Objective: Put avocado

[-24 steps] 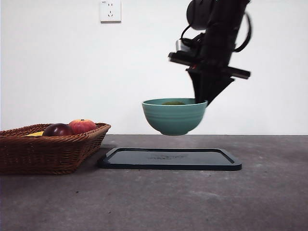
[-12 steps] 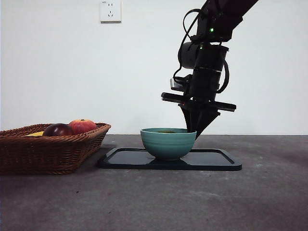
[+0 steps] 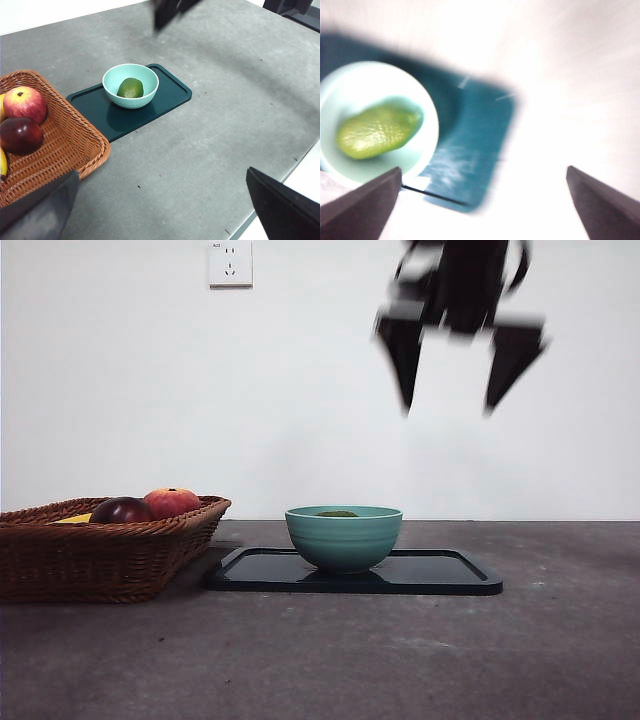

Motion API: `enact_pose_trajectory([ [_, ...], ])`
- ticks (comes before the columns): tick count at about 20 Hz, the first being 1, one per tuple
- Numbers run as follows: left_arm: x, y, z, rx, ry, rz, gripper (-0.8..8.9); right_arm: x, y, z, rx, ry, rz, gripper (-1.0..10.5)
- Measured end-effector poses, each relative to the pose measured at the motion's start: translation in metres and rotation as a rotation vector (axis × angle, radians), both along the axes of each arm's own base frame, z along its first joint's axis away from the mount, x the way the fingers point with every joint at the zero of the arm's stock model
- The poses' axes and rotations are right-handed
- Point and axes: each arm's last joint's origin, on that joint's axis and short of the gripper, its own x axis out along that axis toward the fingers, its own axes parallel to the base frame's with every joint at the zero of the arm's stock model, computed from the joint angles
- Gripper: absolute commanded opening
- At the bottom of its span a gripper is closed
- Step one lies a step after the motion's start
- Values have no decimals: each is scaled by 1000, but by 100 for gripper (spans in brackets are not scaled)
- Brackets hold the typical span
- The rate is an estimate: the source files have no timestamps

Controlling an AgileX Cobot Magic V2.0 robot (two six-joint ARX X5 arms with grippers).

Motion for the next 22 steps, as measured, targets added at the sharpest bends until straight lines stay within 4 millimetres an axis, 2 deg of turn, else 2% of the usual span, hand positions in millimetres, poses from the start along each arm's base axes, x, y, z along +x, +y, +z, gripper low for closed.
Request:
enact_pose_trajectory([
  [1, 0, 0, 0, 0, 0, 0, 561, -21, -10, 28, -17, -65, -13, 558],
  [2, 0, 0, 0, 0, 0, 0, 561, -42, -18, 47, -35, -91, -20, 558],
  [4, 0, 0, 0, 0, 0, 0, 561, -77, -30, 73, -27, -131, -15, 558],
  [6, 0, 0, 0, 0, 0, 0, 561, -111, -39, 86, -12, -161, 7, 558],
  [9, 0, 0, 0, -1, 0, 0, 561, -157, -49, 89, 6, -190, 51, 557],
  [11, 0, 0, 0, -1, -1, 0, 561, -187, -56, 77, 5, -181, 92, 557],
  [15, 0, 0, 0, -2, -1, 0, 561, -237, -73, 35, 40, -198, 150, 557],
  [19, 0, 0, 0, -2, -2, 0, 561, -285, -104, -16, 126, -266, 116, 557],
  [22, 0, 0, 0, -2, -1, 0, 561, -318, -125, -33, 234, -341, 134, 557],
])
